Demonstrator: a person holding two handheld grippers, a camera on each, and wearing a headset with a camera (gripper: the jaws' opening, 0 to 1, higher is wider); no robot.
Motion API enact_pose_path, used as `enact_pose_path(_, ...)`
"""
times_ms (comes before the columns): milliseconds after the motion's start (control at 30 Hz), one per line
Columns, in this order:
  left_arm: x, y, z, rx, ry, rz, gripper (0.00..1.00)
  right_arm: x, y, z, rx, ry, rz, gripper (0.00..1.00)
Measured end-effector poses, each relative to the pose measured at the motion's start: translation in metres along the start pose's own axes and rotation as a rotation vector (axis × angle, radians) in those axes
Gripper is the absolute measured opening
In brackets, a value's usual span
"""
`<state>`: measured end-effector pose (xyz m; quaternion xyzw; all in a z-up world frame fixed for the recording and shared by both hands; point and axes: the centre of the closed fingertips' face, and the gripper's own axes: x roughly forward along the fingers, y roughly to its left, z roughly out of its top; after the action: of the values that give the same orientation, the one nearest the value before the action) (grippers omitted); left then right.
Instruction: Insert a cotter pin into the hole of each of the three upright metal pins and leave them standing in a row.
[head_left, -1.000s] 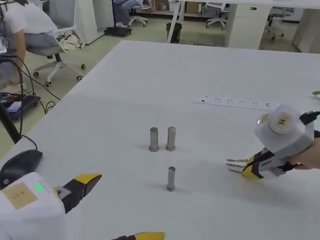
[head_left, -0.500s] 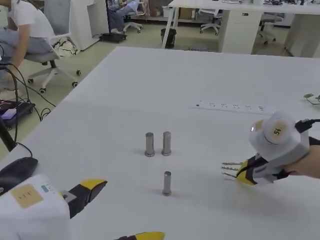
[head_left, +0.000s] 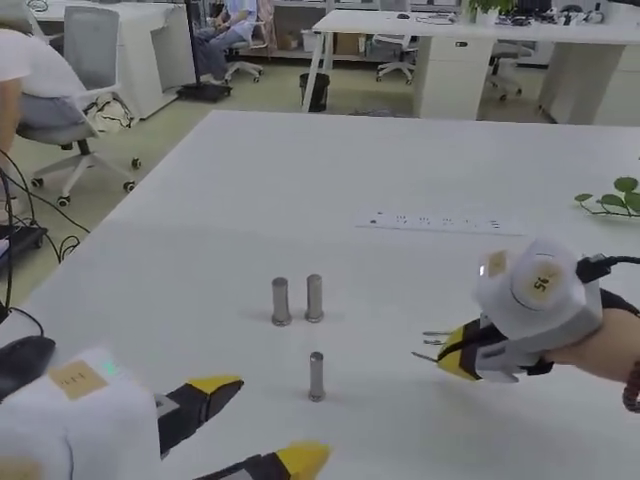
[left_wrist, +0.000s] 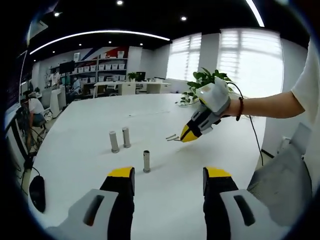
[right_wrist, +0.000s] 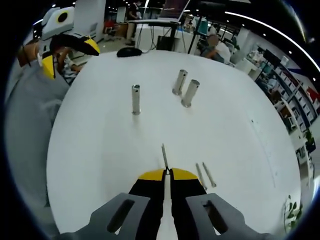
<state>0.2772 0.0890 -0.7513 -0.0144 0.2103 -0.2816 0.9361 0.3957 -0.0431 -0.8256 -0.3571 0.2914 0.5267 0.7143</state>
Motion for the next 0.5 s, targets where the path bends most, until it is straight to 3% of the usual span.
enact_pose_path(200,0.005,-0.007,0.001,-0.04,-0.001,-0.037,0.43,-0.008,0.02,0.024,-0.017,-0.076,0.003,0.04)
enact_pose_path(500,0.016,-0.01,0.005,-0.159,-0.019,-0.083,0.33,-0.015,0.051,0.048,-0.053,-0.141,0.031,0.04)
